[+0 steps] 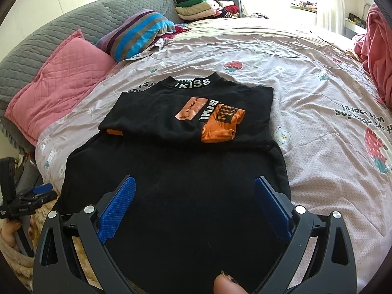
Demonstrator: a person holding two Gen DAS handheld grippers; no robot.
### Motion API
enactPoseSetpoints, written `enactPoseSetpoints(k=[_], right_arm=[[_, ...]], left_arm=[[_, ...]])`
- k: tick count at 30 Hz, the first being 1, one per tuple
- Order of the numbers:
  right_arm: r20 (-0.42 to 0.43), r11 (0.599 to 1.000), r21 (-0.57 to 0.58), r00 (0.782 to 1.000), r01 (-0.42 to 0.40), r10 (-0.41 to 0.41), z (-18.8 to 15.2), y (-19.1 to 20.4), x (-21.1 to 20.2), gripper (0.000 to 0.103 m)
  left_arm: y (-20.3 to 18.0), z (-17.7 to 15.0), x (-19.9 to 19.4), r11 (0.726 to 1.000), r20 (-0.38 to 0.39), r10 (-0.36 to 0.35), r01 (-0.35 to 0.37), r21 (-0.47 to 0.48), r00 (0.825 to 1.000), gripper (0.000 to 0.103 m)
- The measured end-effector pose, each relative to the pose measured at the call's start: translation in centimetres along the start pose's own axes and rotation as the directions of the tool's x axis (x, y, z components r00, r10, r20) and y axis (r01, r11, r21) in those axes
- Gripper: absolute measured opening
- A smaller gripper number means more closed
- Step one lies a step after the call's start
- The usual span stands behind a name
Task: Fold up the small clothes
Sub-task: 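Grasp the black hem with the left gripper while the right gripper grasps it too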
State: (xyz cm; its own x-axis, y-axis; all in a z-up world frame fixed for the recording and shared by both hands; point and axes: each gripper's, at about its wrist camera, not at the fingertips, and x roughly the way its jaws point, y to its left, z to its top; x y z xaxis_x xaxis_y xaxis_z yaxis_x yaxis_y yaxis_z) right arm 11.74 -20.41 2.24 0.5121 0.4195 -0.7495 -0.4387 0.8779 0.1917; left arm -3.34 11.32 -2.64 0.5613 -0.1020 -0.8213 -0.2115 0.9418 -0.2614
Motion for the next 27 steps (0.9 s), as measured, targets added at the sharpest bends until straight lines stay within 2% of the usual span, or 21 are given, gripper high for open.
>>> enactPoseSetpoints(k=[5,7,9,15,20,23,27], right_arm=[[0.010,1.000,-0.001,1.000,0.004,-0.004,-0.1,-0.1,-0.8,0.096],[0.010,1.000,-0.002,1.000,0.010,-0.010,-0.1,-0.2,-1.1,0.096],[0.009,1.000,-0.005,1.000,0.017,-0.017,-0.3,-0.4,-1.5,0.096],[-0.028,0.999,-0.039,0.999,0.030,-0.031,-1.4,-1.2,-2.4,0.096],[-0.086,0.997,-0.070,0.995,0.045,-0.051,-3.2,-2.5,-3.8,0.096],[-0.138,0.996,-0.070,0.988,0.063,-0.072,-4.7,-3.8,-4.5,0.096],[-0.240,0.999,-0.011,0.970,0.043,-0.044,-7.3,-5.7,-4.8,0.096]], left_arm=[[0.3,-1.1,0.2,0.999,-0.058,-0.044,0.045,0.011,0.997,0.070],[0.2,-1.4,0.4,0.998,-0.080,-0.052,0.054,0.020,0.995,0.058],[0.1,-1.5,0.7,0.998,-0.101,-0.048,0.051,0.033,0.994,0.054],[-0.2,-1.7,1.6,0.997,-0.139,-0.005,0.016,0.073,0.990,0.053],[-1.2,-1.8,2.7,0.994,-0.148,-0.015,0.030,0.103,0.989,0.049],[-1.0,-1.7,3.2,0.995,-0.140,-0.019,0.032,0.096,0.990,0.049],[-0.9,-1.8,3.0,0.994,-0.128,-0.014,0.027,0.101,0.992,0.044]])
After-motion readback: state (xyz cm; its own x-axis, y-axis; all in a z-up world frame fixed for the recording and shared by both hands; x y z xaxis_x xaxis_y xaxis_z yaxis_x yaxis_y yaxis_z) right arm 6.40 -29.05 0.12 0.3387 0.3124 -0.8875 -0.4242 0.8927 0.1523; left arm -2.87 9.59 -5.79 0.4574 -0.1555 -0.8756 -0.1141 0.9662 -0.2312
